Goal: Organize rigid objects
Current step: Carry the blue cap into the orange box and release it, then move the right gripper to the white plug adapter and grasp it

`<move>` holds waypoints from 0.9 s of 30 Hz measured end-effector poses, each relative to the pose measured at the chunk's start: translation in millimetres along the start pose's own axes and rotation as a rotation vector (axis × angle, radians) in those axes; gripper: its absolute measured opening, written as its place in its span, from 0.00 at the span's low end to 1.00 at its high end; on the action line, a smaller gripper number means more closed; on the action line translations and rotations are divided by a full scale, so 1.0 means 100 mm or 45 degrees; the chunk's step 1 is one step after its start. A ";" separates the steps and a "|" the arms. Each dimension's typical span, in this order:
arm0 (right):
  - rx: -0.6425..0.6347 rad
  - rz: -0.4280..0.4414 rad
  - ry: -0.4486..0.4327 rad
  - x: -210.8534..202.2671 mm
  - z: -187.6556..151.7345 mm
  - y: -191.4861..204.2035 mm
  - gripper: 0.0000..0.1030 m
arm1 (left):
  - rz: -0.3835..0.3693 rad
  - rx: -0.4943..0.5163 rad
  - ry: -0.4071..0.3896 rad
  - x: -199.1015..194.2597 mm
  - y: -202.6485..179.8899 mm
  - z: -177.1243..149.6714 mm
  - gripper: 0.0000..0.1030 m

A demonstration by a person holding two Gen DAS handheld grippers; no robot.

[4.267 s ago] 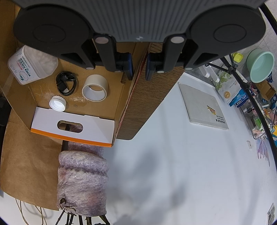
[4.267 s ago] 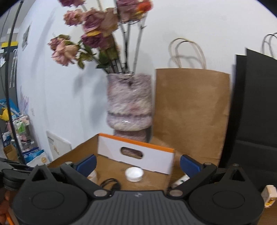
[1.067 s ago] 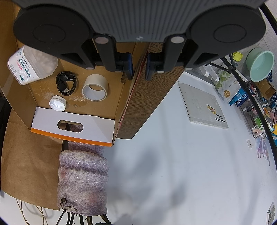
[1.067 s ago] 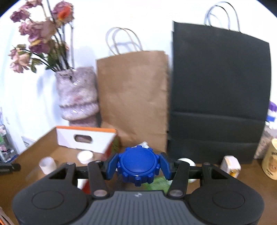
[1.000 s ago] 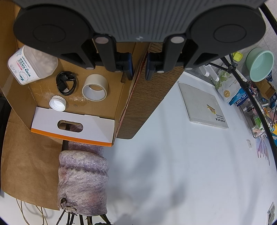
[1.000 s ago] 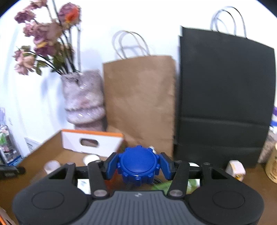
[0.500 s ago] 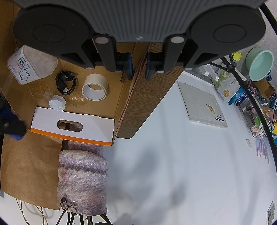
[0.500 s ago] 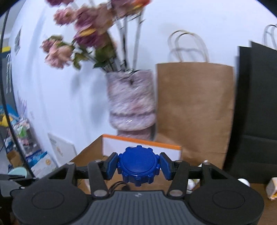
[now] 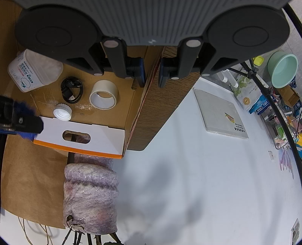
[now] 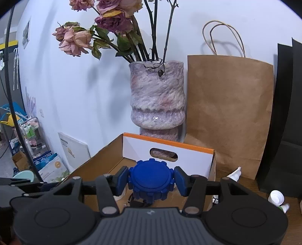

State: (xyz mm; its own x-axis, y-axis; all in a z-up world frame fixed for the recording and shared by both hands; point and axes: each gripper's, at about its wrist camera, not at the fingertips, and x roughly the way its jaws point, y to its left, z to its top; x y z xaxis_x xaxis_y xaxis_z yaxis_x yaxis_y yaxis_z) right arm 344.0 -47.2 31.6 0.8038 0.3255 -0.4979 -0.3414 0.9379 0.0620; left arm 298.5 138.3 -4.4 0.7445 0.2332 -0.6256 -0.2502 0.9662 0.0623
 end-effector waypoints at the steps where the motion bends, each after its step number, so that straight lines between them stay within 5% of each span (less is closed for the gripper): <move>1: 0.000 0.004 0.008 0.00 0.00 -0.01 0.72 | -0.002 -0.001 0.001 0.00 0.00 0.00 0.15; 3: -0.009 -0.016 0.006 0.00 -0.01 -0.01 1.00 | 0.001 0.001 -0.001 0.00 0.00 0.00 0.15; 27: -0.048 -0.067 -0.018 -0.07 0.00 -0.05 1.00 | -0.001 -0.003 0.000 0.00 0.00 0.00 0.15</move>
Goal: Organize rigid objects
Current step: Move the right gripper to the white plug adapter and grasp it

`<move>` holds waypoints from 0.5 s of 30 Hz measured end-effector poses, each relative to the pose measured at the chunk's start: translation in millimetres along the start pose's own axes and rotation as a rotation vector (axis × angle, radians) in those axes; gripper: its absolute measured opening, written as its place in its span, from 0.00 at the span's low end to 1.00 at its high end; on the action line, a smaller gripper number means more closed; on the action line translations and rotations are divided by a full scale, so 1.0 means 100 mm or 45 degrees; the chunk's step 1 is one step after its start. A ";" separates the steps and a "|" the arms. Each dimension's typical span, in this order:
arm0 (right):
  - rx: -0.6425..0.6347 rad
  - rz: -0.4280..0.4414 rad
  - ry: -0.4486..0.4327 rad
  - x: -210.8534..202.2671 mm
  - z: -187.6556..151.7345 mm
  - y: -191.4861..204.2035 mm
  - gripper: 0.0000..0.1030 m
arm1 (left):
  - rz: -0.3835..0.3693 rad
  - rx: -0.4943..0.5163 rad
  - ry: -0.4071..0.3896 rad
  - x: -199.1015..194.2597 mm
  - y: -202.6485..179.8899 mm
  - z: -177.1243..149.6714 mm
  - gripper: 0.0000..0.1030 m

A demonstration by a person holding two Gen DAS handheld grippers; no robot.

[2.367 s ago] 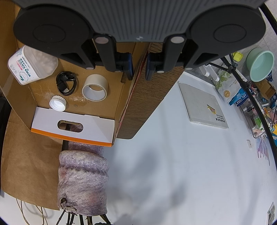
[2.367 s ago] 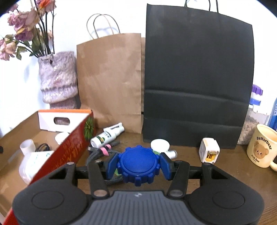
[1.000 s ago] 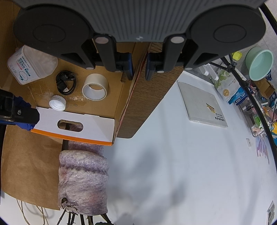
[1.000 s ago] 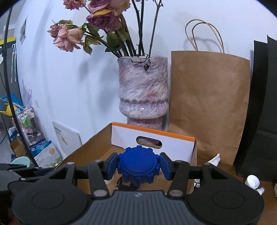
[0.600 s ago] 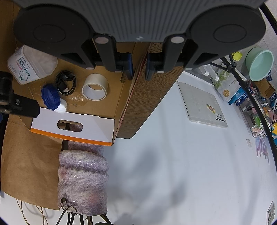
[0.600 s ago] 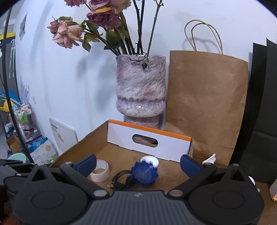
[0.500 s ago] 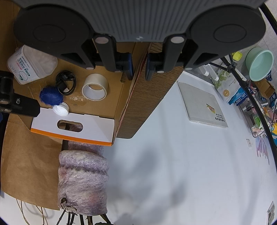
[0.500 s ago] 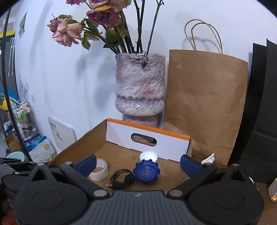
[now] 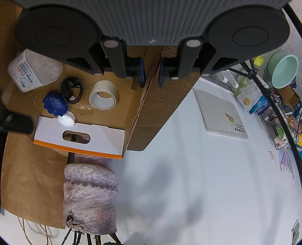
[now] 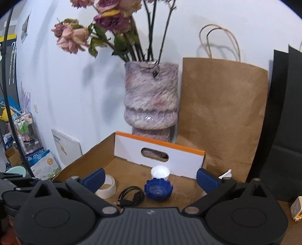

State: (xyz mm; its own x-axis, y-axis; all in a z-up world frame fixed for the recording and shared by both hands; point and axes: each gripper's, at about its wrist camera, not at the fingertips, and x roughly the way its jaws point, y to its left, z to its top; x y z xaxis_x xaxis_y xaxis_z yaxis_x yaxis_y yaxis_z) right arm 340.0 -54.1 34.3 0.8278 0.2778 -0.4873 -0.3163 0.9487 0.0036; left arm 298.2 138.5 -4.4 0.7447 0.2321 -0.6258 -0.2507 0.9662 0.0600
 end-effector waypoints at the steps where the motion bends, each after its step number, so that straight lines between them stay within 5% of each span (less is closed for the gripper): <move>1: 0.010 -0.009 -0.011 -0.02 0.01 -0.05 1.00 | 0.000 0.000 0.000 0.00 0.00 0.00 0.15; 15: 0.173 -0.310 0.009 -0.22 -0.16 -1.17 1.00 | 0.000 0.002 -0.001 0.00 0.00 0.00 0.15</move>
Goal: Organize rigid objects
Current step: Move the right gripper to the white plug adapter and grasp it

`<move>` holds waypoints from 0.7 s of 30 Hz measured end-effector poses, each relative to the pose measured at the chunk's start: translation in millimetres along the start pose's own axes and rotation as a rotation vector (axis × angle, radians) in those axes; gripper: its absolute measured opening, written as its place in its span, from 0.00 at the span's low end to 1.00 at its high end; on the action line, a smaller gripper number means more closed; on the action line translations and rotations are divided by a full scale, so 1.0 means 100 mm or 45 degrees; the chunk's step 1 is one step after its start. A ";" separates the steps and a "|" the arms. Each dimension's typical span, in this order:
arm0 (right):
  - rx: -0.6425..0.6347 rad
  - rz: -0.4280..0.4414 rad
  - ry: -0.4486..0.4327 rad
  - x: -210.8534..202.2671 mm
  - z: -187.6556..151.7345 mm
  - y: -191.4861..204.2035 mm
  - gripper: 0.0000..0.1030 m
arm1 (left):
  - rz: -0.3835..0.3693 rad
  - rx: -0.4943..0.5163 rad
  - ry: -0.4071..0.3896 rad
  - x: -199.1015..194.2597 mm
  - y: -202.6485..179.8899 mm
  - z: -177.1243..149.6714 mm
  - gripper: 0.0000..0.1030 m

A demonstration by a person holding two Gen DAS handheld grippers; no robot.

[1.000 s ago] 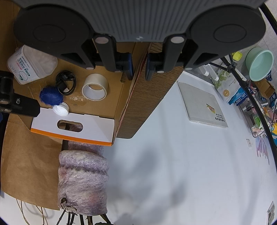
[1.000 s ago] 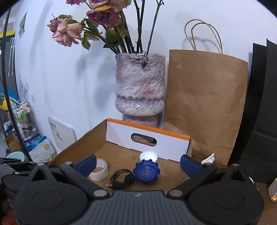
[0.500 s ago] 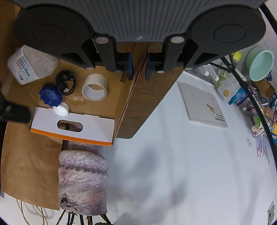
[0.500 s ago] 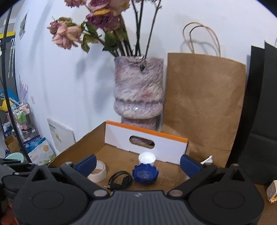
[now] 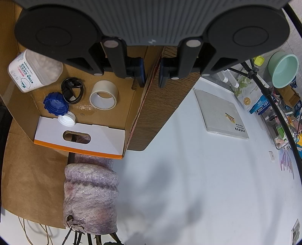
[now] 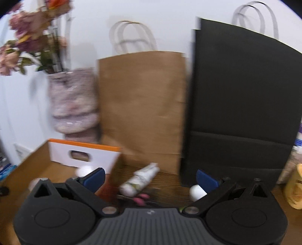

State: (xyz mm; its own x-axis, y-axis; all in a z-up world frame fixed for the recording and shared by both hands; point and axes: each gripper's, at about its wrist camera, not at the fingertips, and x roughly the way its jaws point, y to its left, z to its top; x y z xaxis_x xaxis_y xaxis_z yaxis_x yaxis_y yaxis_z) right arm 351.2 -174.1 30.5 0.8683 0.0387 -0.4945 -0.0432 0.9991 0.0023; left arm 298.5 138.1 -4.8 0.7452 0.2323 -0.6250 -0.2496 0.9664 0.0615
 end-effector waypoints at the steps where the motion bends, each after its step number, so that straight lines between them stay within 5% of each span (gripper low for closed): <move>1: 0.004 -0.021 0.000 -0.01 -0.02 -0.08 1.00 | 0.000 0.000 0.000 0.00 0.00 0.00 0.15; 14: -0.010 -0.301 0.116 0.06 -0.39 -1.07 1.00 | 0.000 0.000 0.000 0.00 0.00 0.00 0.15; 21: 0.096 -0.357 0.124 0.04 -0.44 -1.43 1.00 | 0.000 0.000 -0.001 0.00 0.00 0.00 0.15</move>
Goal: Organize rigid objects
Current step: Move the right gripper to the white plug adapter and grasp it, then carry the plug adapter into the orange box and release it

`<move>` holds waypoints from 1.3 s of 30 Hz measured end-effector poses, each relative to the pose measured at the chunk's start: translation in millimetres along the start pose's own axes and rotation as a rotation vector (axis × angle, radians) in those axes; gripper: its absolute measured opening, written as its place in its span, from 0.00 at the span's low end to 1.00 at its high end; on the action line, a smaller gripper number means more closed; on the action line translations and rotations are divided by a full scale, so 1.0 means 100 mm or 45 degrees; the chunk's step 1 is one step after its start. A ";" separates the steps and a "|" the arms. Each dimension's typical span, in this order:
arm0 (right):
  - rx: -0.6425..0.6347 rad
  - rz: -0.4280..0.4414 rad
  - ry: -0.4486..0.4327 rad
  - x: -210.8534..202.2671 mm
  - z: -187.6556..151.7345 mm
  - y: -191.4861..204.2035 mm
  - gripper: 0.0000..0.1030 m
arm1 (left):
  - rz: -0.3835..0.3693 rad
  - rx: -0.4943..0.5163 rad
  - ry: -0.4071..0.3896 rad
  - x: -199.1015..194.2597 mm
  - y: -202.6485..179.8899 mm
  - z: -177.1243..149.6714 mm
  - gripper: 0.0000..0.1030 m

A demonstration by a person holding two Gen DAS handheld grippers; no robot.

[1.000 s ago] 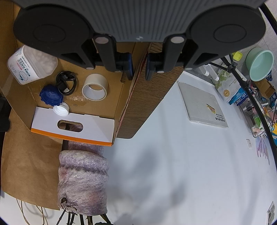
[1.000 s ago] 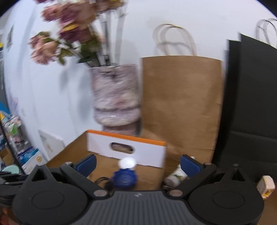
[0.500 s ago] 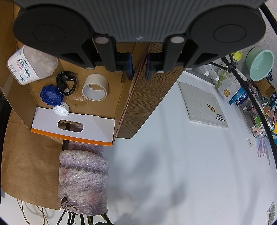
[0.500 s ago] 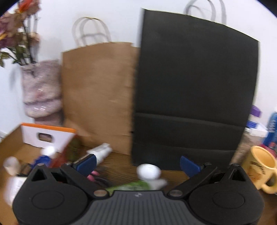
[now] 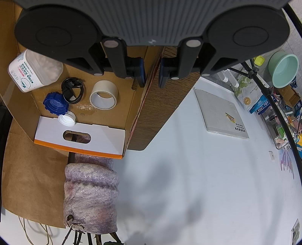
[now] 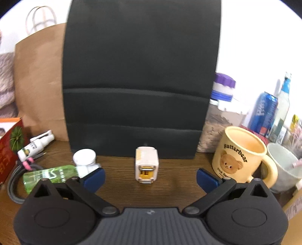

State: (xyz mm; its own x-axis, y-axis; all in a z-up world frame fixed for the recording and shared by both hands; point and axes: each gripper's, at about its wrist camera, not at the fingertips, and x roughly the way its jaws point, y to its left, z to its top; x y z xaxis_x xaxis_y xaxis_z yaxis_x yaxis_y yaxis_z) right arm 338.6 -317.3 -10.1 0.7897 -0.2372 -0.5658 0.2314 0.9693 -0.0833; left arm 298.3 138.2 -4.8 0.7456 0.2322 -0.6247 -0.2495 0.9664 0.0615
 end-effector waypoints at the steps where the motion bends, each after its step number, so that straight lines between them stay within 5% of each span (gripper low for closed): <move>1: 0.006 0.003 0.001 0.02 0.00 0.00 1.00 | 0.000 0.000 0.000 0.00 0.00 0.00 0.15; 14: -0.075 0.003 -0.049 0.37 -0.03 0.13 0.98 | 0.004 0.004 -0.005 0.00 -0.01 0.01 0.15; 26: 0.065 0.032 0.037 0.76 0.09 -0.01 0.83 | 0.005 0.007 -0.010 0.00 -0.01 0.00 0.15; 33: 0.098 0.048 0.090 0.84 0.09 -0.02 0.63 | 0.004 0.006 -0.009 0.00 -0.01 0.00 0.15; 36: 0.103 0.069 0.061 0.80 0.08 -0.02 0.30 | 0.003 0.007 -0.009 0.00 -0.01 0.00 0.15; 39: 0.120 0.071 0.038 0.76 0.07 -0.02 0.30 | 0.004 0.007 -0.009 0.00 -0.01 0.00 0.15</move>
State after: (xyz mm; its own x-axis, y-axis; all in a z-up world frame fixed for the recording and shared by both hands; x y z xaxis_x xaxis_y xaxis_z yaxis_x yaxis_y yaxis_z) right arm 402.0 -338.1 -47.4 0.7858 -0.1799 -0.5917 0.2414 0.9701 0.0257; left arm 298.6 137.2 -4.7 0.7492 0.2361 -0.6189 -0.2486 0.9663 0.0677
